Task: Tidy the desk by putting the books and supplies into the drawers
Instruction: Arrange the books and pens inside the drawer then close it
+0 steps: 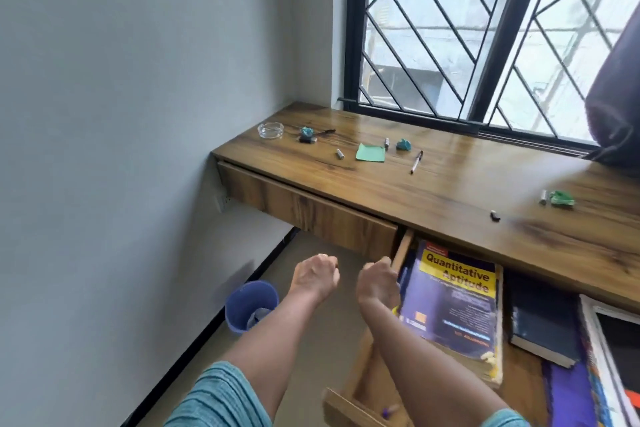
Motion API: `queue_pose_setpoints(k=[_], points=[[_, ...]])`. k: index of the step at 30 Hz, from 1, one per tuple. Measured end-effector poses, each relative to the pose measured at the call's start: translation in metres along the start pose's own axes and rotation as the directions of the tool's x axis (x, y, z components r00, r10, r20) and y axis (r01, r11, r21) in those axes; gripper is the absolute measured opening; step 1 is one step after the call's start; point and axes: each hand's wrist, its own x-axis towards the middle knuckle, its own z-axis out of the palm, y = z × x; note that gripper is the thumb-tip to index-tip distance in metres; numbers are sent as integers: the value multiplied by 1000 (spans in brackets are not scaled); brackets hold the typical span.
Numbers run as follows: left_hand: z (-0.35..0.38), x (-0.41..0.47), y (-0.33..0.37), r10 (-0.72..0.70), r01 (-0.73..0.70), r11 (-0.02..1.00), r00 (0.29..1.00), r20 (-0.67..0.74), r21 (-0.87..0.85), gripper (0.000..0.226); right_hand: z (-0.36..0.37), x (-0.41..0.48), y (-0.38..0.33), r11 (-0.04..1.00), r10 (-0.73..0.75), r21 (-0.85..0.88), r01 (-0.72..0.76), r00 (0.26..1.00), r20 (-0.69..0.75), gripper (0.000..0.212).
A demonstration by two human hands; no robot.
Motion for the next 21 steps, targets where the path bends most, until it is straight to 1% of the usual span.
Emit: queue_pose_setpoints(k=[3, 6, 10, 16, 21], points=[[-24, 24, -44, -2, 2, 1000, 1000, -28, -14, 30, 31, -10, -44, 1000, 11, 17, -11, 1000, 4, 26], [-47, 46, -83, 0, -1, 1000, 998, -67, -14, 32, 62, -19, -90, 999, -9, 52, 8, 1000, 22, 26], [-58, 70, -120, -3, 3, 1000, 999, -38, 0, 31, 86, -19, -125, 1000, -22, 22, 21, 1000, 22, 25], [-66, 129, -124, 57, -57, 998, 998, -24, -19, 31, 90, 31, -159, 1000, 0, 12, 0, 998, -63, 26], [-71, 202, -113, 123, -123, 992, 992, -6, -15, 30, 87, 112, -177, 997, 56, 55, -48, 988, -141, 26]])
